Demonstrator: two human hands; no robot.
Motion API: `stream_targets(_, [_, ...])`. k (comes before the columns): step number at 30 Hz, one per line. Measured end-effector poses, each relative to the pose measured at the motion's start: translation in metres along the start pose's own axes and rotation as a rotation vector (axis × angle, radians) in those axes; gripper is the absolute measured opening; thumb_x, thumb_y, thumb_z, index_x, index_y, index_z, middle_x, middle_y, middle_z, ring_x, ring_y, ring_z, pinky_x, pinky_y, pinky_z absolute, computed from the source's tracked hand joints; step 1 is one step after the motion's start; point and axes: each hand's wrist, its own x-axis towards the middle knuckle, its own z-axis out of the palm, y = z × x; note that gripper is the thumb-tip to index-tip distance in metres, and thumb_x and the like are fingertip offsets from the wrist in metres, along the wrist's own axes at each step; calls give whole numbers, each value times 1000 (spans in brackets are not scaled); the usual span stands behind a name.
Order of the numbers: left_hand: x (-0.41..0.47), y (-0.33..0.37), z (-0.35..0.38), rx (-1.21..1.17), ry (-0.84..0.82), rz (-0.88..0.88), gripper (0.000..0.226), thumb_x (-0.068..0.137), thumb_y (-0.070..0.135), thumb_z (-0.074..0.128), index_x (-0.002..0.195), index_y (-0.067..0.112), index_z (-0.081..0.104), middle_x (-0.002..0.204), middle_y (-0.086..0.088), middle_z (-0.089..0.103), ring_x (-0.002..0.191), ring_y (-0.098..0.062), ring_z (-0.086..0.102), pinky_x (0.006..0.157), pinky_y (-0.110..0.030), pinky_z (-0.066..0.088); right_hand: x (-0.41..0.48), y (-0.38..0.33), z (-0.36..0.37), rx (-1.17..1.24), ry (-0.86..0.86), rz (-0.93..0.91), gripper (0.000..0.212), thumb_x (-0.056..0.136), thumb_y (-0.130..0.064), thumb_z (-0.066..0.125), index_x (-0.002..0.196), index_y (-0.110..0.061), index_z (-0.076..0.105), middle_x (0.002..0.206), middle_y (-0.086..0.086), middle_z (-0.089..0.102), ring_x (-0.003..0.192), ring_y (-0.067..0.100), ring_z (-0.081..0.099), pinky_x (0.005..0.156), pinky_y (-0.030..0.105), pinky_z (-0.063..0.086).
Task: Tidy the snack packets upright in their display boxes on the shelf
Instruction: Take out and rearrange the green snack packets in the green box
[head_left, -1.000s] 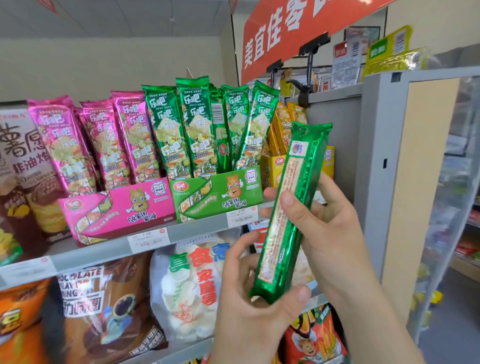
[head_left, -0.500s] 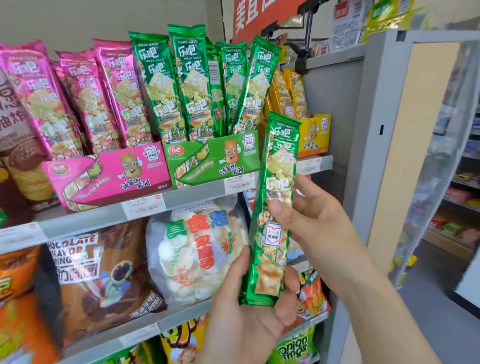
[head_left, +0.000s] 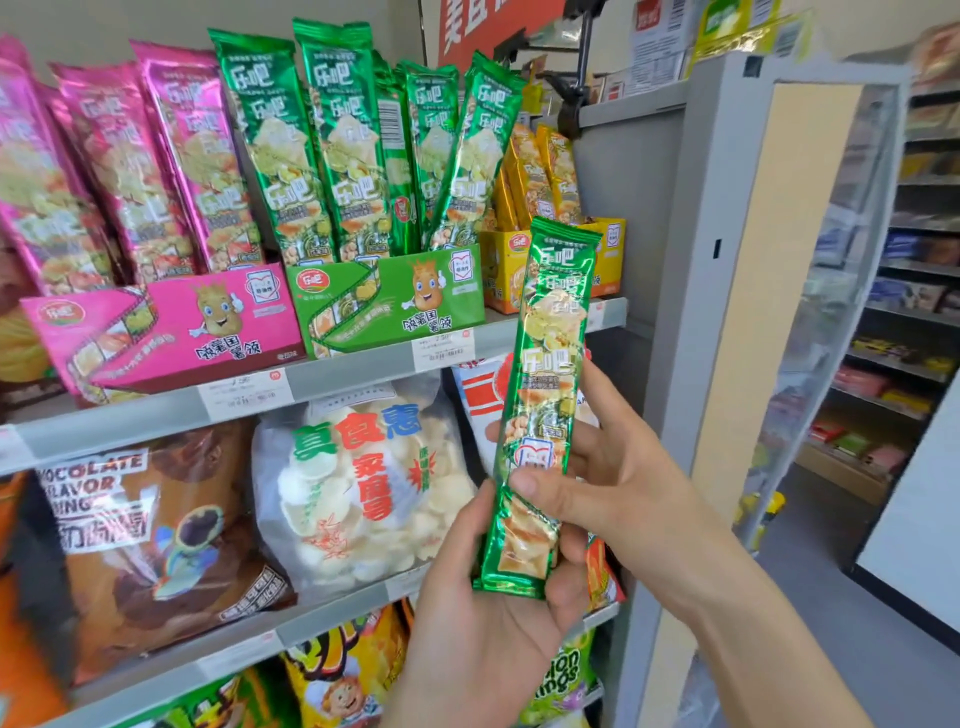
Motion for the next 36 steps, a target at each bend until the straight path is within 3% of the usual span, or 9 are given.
stream_targets(2, [4, -4, 2, 1, 31, 25, 40, 76, 36, 59, 89, 3, 76, 70, -14, 63, 49, -19, 53, 46, -25, 44, -2, 0, -7, -17, -30, 0, 101, 74, -1, 79, 151, -38, 25, 110, 6, 72, 87, 13, 67, 65, 22, 53])
stream_targets(6, [16, -9, 9, 26, 96, 80, 40, 68, 33, 67, 95, 5, 77, 79, -12, 68, 55, -18, 59, 49, -26, 46, -1, -2, -18, -63, -114, -10, 102, 71, -4, 79, 148, -45, 25, 99, 10, 67, 86, 19, 63, 74, 46, 50])
stream_targets(11, [35, -13, 19, 485, 178, 240, 45, 71, 51, 74, 103, 21, 76, 103, -8, 74, 83, -16, 70, 66, -31, 51, 10, -5, -41, -13, -60, -62, 89, 73, -2, 81, 144, -32, 37, 107, 6, 73, 93, 19, 68, 77, 27, 55])
stream_targets(18, [54, -28, 27, 850, 244, 464, 40, 62, 47, 77, 102, 40, 73, 83, -5, 76, 76, -16, 73, 57, -31, 58, 28, -27, -72, 92, 47, -168, 58, 80, -27, 63, 133, -41, 47, 98, -1, 76, 80, 6, 69, 62, 17, 54])
stream_targets(20, [59, -36, 30, 869, 228, 457, 32, 68, 40, 75, 99, 46, 73, 83, -4, 76, 76, -15, 72, 57, -30, 58, 37, -36, -79, 109, 58, -247, 52, 86, -21, 60, 134, -37, 48, 103, 2, 75, 86, 10, 69, 73, 25, 59])
stream_targets(25, [70, -41, 38, 974, 228, 471, 29, 86, 33, 63, 113, 25, 71, 102, -7, 75, 90, -23, 72, 57, -28, 58, 61, -56, -91, 142, 54, -406, 61, 83, -22, 63, 138, -40, 41, 117, 2, 72, 99, 12, 68, 82, 23, 55])
stream_targets(30, [73, -37, 44, 1358, 342, 559, 31, 83, 60, 46, 110, 58, 59, 78, 4, 73, 59, -10, 66, 60, -22, 54, 87, -65, -96, 15, 63, -498, 52, 92, -32, 59, 134, -52, 36, 118, -6, 69, 102, 10, 67, 94, 35, 52])
stream_targets(33, [74, -35, 43, 1595, 391, 608, 42, 75, 80, 32, 114, 68, 44, 64, 11, 67, 56, -2, 63, 56, -17, 45, 103, -68, -92, -53, 161, -532, 40, 91, -39, 53, 128, -39, 40, 107, -1, 68, 93, 18, 66, 89, 49, 52])
stream_targets(36, [77, -33, 40, 1615, 417, 630, 46, 72, 83, 33, 115, 68, 46, 59, 8, 67, 52, -2, 62, 52, -13, 42, 114, -71, -90, -67, 229, -601, 13, 93, -40, 50, 105, -39, 44, 88, 3, 63, 77, 24, 67, 72, 49, 54])
